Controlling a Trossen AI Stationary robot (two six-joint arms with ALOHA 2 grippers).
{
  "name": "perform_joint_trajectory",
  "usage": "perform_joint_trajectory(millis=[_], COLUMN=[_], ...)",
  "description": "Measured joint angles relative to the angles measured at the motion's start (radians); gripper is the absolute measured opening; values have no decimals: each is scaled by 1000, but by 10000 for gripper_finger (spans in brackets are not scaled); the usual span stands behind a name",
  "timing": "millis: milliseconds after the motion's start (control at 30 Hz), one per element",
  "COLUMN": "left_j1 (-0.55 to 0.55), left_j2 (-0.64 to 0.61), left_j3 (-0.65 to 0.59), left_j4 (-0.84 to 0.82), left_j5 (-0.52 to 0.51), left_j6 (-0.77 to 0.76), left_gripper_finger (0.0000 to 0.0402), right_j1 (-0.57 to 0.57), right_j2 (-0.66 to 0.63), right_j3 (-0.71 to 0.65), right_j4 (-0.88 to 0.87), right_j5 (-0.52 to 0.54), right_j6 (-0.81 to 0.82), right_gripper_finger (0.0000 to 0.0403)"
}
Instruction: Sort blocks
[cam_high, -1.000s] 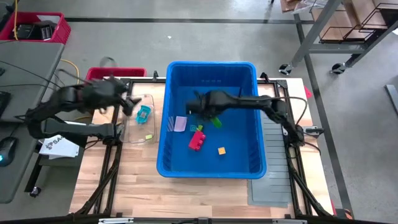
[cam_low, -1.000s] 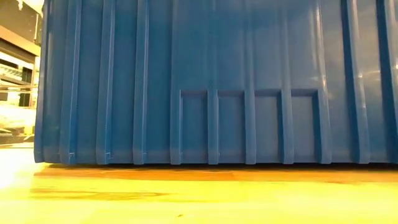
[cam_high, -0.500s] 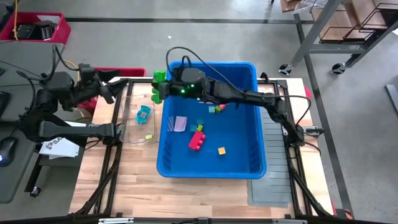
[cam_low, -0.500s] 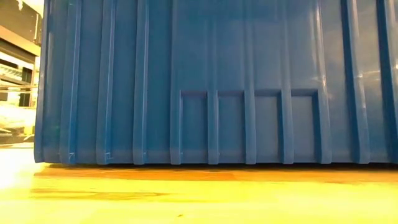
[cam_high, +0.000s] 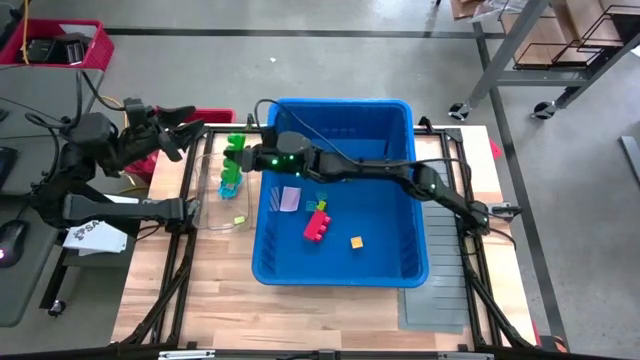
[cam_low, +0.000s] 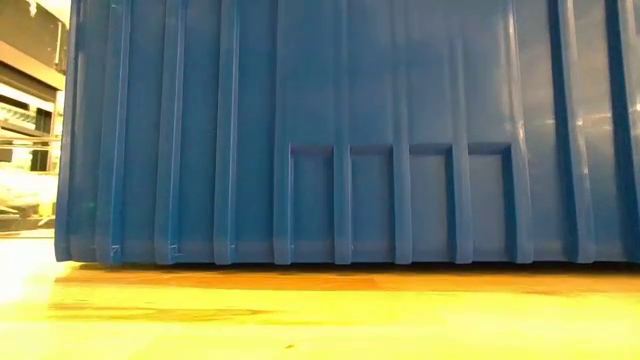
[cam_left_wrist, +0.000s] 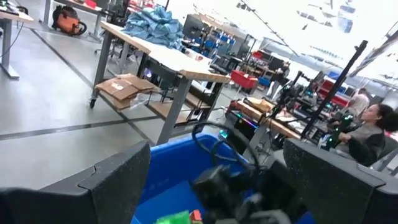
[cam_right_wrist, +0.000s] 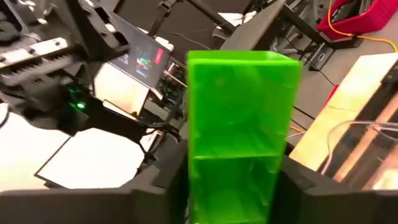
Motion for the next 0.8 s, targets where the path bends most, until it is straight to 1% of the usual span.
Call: perform_joint_trajectory(millis=[133, 200, 267, 333, 433, 533, 600, 667, 800], left_j1=[0, 0, 0, 0, 0, 0, 0, 0, 0], left_j2=[0, 0, 0, 0, 0, 0, 0, 0, 0], left_j3=[0, 0, 0, 0, 0, 0, 0, 0, 0], left_j4=[3, 3, 3, 3, 2, 2, 2, 1, -2], left_j5=[0, 1, 2, 2, 3, 2, 2, 2, 3], left_j6=[-1, -9, -14, -16, -18, -18, -18, -18, -18], left_gripper_finger=[365, 365, 365, 365, 365, 365, 365, 365, 365], right_j1=[18, 28, 36, 40, 39, 31, 24, 14, -7], right_j2=[23, 24, 22, 22, 22, 22, 22, 19, -4], right_j3=[0, 0, 0, 0, 0, 0, 0, 0, 0], right_j4=[0, 0, 6, 29, 86, 145, 188, 234, 241], right_j5=[3, 9, 36, 57, 95, 101, 76, 29, -64], right_j6=[-78, -126, -150, -126, -34, 12, 7, -23, -77], right_gripper_finger=[225, 252, 268, 276, 280, 281, 281, 282, 282])
